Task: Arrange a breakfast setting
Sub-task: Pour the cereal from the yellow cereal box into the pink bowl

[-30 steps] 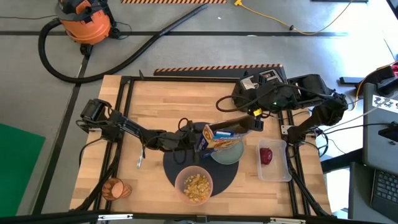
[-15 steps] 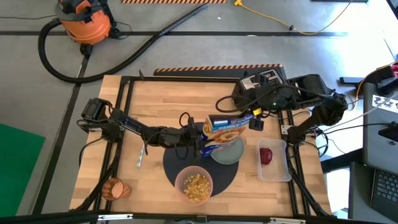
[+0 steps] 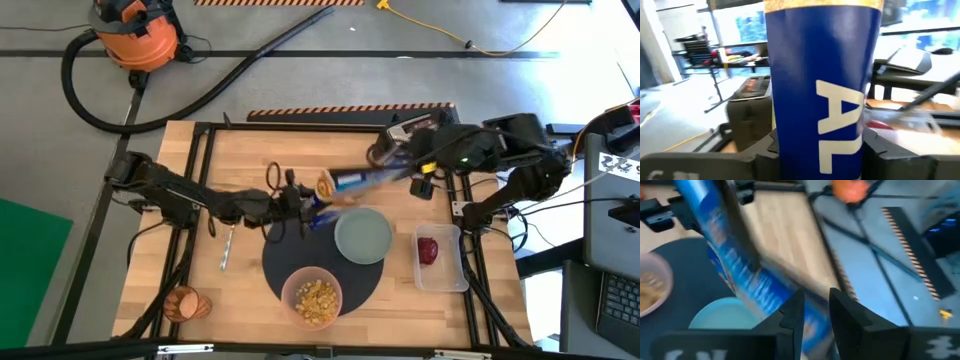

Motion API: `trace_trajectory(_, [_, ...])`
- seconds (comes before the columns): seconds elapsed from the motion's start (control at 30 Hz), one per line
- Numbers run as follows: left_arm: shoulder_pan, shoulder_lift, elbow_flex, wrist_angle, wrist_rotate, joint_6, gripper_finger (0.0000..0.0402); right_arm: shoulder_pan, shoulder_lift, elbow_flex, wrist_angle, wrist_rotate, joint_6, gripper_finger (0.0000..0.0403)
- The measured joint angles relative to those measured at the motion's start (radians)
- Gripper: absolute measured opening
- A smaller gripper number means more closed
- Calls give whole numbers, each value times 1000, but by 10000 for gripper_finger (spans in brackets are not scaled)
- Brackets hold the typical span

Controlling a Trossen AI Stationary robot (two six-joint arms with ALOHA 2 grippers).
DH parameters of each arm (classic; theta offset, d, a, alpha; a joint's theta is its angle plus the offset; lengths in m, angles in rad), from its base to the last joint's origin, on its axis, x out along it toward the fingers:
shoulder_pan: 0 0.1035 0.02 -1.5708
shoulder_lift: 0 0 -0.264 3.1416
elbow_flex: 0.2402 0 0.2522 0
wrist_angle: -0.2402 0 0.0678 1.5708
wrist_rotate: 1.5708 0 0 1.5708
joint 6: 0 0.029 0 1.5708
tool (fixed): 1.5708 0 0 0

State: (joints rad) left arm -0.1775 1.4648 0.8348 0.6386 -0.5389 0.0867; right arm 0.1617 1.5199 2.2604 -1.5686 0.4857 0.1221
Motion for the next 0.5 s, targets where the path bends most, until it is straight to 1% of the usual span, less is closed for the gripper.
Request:
trace_trajectory(0.1, [24, -64, -33, -40, -2, -16, 125, 42, -36, 0, 0, 137, 18, 81])
trace_trajectory(0.2, [49, -117, -90, -73, 33, -9, 125, 106, -74, 0, -1, 261, 55, 81])
trace_trajectory(0.3, [85, -178, -165, -86, 60, -1, 126, 169, -104, -7, -1, 284, 89, 81])
trace_trajectory(0.37, [130, -227, -221, -75, 82, -1, 126, 211, -119, -35, -2, 293, 118, 81])
trace_trajectory(0.43, [180, -280, -282, -64, 101, -7, 126, 258, -133, -90, -3, 309, 151, 79])
trace_trajectory(0.5, [231, -334, -341, -62, 133, -10, 126, 296, -150, -164, 0, 308, 184, 68])
